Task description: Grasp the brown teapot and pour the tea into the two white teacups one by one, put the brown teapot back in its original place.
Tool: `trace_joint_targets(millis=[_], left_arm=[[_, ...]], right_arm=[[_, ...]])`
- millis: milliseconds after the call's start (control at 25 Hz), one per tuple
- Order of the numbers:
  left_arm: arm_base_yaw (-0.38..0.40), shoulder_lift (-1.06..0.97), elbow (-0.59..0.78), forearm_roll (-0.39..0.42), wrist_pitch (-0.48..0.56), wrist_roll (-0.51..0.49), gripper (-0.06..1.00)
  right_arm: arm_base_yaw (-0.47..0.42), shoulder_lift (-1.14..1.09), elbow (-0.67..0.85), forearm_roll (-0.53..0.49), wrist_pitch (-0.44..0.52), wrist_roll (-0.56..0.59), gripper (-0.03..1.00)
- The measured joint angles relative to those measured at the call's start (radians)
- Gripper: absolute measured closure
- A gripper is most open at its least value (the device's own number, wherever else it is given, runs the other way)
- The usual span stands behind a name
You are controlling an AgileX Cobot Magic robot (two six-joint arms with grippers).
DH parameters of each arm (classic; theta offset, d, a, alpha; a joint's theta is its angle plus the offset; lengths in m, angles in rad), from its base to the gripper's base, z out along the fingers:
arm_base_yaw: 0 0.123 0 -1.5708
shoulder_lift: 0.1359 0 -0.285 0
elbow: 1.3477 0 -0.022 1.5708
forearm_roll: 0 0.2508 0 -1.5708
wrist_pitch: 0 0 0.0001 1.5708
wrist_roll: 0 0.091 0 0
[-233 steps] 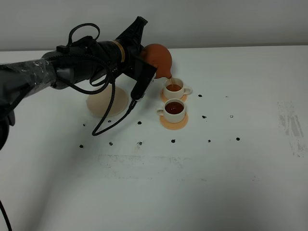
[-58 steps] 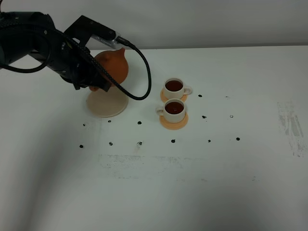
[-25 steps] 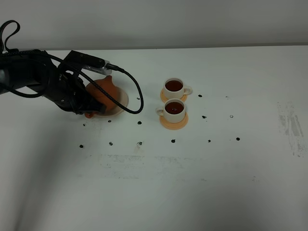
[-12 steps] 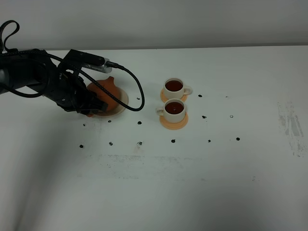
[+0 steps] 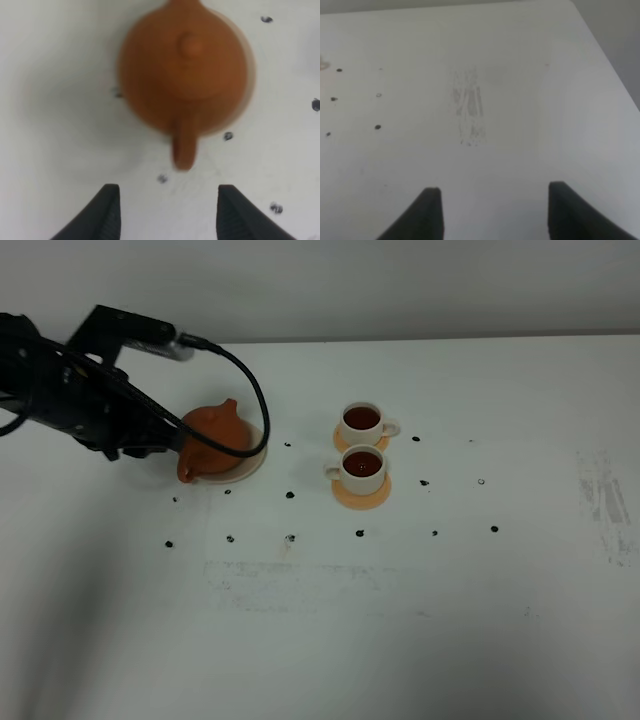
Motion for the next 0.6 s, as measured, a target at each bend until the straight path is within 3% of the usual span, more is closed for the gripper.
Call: trace_joint_targets(millis=[400,600], left_arm=[[0.2,-0.513,0.316,0.053,0.041,-0.037,0.5],[0.223,-0.702,0.345,0.138,0.117,-0.038,0.5]], right_arm=[[0.0,0.0,0.0,0.0,0.0,0.0,0.52],[0.0,0.0,0.0,0.0,0.0,0.0,0.52]])
